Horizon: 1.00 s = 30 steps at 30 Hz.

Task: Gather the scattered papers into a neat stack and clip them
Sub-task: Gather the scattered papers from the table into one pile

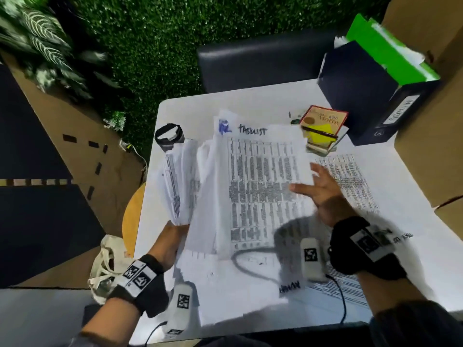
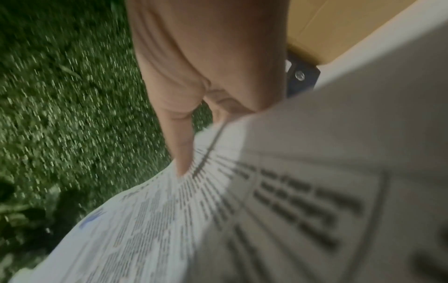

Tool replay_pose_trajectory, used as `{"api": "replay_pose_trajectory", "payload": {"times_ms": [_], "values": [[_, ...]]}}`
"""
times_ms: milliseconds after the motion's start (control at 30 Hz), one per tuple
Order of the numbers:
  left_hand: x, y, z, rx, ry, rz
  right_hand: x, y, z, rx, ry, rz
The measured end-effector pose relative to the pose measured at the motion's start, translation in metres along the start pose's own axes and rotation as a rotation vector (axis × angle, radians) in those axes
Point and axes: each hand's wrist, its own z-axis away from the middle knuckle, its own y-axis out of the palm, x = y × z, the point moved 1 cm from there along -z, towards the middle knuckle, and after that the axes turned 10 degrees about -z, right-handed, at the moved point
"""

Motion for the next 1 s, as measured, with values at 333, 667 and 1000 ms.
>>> {"api": "replay_pose_trajectory", "payload": {"times_ms": [333, 667, 1000], "values": [[0.005, 0.013, 0.016, 0.048, -0.141, 0.099, -0.068, 0.026, 0.03, 0.11, 0.354, -0.028], [0.015, 0.015, 0.014, 0.052, -0.069, -0.016, -0.072, 0.033, 0.026, 0.15, 0.305, -0.082], [0.037, -0.003, 0.022, -0.371, -0.138, -0.232, -0.085, -0.026, -0.024, -0.042, 0.211, 0.405]]}}
